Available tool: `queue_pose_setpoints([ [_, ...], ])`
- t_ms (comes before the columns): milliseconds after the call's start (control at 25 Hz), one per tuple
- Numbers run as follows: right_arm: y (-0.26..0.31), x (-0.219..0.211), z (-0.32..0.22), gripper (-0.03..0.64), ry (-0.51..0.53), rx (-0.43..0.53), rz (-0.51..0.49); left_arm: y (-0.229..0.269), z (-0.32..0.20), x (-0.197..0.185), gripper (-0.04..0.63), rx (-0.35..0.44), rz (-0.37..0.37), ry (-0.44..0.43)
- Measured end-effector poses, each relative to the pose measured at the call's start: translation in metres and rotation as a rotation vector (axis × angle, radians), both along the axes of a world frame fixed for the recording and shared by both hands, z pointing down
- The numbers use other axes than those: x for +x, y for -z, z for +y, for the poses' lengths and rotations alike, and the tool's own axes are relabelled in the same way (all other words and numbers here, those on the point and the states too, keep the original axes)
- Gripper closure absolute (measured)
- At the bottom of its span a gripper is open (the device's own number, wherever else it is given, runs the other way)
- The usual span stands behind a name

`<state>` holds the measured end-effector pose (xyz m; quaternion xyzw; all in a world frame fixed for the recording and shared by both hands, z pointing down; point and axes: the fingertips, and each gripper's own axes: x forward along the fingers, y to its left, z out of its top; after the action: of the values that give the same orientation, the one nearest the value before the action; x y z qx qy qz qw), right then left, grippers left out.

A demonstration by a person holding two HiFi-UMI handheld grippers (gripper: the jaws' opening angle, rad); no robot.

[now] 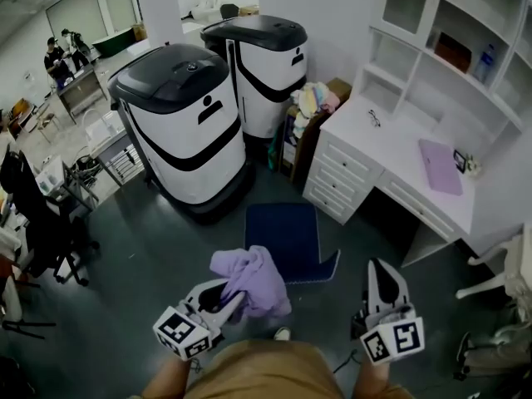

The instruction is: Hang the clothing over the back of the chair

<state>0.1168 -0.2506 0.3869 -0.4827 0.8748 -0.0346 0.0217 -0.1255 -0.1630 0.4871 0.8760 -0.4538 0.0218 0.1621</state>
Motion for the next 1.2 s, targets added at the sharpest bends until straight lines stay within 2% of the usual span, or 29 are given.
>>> queue_pose_setpoints([
  [160,0.000,0.022,0.003,0.612,-0.045,0.001,0.003,-0.036,-0.017,0.036,0.492,-0.073,0.011,-0.103],
  [360,-0.002,0.047,0.011,0.612,-0.106,-0.012,0.014,-0.075,-0.035,0.085,0.492,-0.192,0.099,-0.254],
  [520,-0.003,0.064,0.017,0.612,-0.144,-0.016,0.017,-0.091,-0.054,0.110,0.491,-0.233,0.128,-0.335],
  [600,-0.002,0.072,0.019,0.612,-0.164,-0.014,0.021,-0.102,-0.070,0.111,0.489,-0.242,0.101,-0.325],
  [760,-0.004,0.083,0.023,0.612,-0.188,-0.018,0.025,-0.123,-0.107,0.094,0.489,-0.270,0.067,-0.246],
  [920,-0.006,0.089,0.026,0.612,-0.199,-0.033,0.034,-0.134,-0.132,0.078,0.489,-0.312,0.080,-0.209],
  [1040,-0.013,0.089,0.024,0.612,-0.190,-0.050,0.032,-0.152,-0.146,0.073,0.488,-0.373,0.084,-0.190],
  [1200,-0.022,0.083,0.019,0.612,-0.169,-0.071,0.038,-0.192,-0.158,0.078,0.486,-0.487,0.009,-0.171],
])
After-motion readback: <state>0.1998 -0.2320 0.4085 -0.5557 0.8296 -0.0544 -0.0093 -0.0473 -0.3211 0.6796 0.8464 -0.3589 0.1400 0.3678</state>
